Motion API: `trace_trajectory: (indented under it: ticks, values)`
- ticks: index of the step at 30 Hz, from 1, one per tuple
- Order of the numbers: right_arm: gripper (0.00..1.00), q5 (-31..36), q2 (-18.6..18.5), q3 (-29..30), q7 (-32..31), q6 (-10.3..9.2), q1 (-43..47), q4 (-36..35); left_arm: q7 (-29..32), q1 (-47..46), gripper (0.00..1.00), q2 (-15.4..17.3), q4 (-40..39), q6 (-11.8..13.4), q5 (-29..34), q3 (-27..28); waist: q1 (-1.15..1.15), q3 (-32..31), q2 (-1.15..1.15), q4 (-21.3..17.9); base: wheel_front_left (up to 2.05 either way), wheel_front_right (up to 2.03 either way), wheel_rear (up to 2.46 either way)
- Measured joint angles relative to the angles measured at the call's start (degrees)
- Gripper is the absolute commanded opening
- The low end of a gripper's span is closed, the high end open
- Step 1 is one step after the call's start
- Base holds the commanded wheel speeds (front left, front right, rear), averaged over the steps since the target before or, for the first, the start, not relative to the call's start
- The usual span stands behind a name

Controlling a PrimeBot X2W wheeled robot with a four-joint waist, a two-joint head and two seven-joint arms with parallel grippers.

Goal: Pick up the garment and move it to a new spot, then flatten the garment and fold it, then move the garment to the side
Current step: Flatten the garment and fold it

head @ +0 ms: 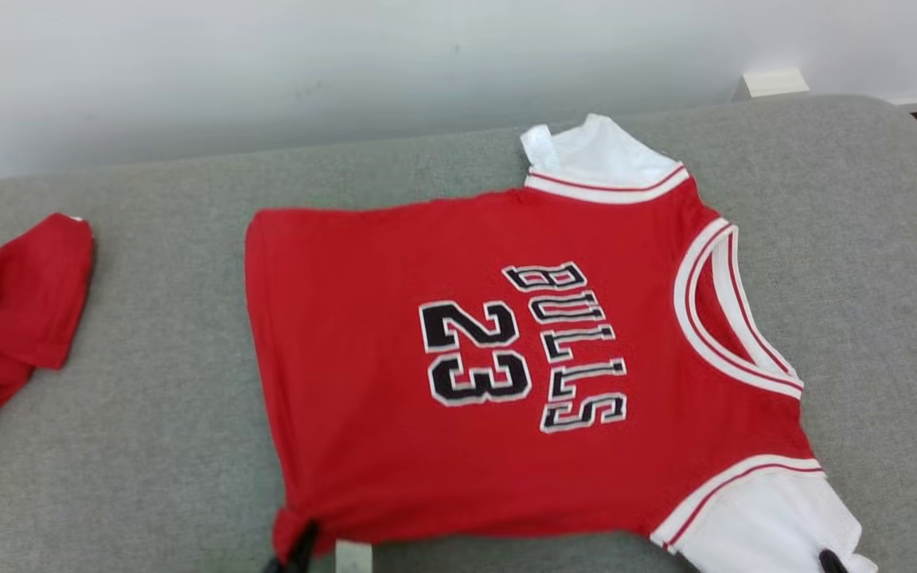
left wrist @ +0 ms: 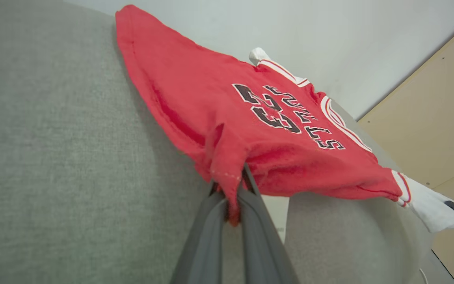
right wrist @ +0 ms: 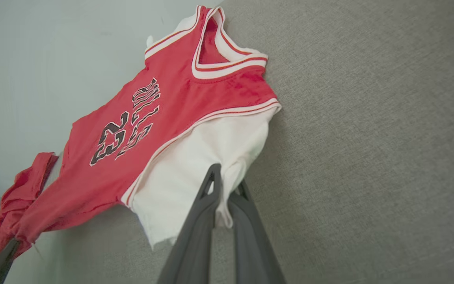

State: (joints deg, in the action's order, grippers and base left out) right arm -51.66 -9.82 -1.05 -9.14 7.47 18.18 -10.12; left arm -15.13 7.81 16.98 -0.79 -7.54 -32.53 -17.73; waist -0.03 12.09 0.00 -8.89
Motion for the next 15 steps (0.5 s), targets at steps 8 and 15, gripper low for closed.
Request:
trace_trajectory:
  ticks: [8, 15]
  values:
    - [0.0, 5.8, 2.9, 6.8, -13.3, 0.0, -3.0, -3.9, 7.1, -1.1, 0.0, 3.1, -0.3, 0.0, -4.7, -4.0, 0.01, -0.1, 0.0, 1.2, 0.0, 0.0, 0.0]
    - [0.0, 12.9, 2.2, 7.9, -29.1, 0.0, -13.8, -4.4, 18.9, -8.3, 0.0, 5.1, -1.0, 1.3, -11.9, -2.1, 0.02, 1.2, 0.0, 2.6, 0.0, 0.0, 0.0]
